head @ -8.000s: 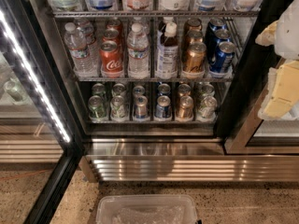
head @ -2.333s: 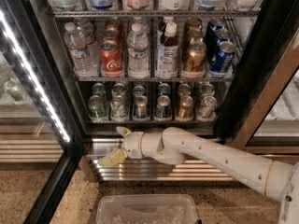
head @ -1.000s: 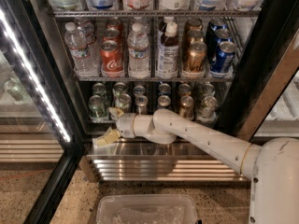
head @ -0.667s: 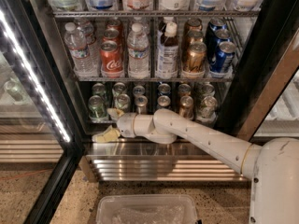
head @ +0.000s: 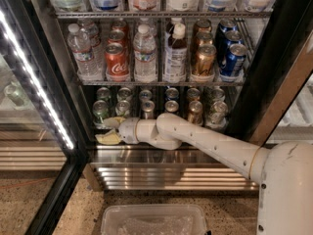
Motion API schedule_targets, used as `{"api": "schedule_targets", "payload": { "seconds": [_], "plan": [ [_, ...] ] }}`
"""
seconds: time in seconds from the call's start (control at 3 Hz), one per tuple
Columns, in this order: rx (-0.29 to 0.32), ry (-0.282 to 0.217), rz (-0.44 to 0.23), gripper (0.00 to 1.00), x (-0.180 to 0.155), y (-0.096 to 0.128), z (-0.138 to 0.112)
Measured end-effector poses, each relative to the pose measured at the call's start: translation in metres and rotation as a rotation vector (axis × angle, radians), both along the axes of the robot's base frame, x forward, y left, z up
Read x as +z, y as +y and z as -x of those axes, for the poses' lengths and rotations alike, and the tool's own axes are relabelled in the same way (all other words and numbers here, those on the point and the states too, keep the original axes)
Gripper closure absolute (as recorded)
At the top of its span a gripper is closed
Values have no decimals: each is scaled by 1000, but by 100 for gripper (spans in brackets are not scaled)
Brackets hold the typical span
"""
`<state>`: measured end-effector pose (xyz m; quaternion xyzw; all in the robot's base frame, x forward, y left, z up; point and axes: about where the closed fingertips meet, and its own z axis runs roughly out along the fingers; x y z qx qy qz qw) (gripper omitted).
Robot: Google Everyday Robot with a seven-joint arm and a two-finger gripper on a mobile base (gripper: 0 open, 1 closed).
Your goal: Pick green can from bottom shelf of fridge
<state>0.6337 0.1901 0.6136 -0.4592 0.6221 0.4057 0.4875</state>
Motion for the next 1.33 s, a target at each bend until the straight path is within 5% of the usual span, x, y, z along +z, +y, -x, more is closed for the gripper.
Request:
{"api": "schedule_targets", "payload": {
  "seconds": [0.67, 1.33],
  "plan": [
    [-13, -94, 92, 33, 9, 9, -21],
    [-118, -104, 157, 39, 12, -24, -20]
  ]
}}
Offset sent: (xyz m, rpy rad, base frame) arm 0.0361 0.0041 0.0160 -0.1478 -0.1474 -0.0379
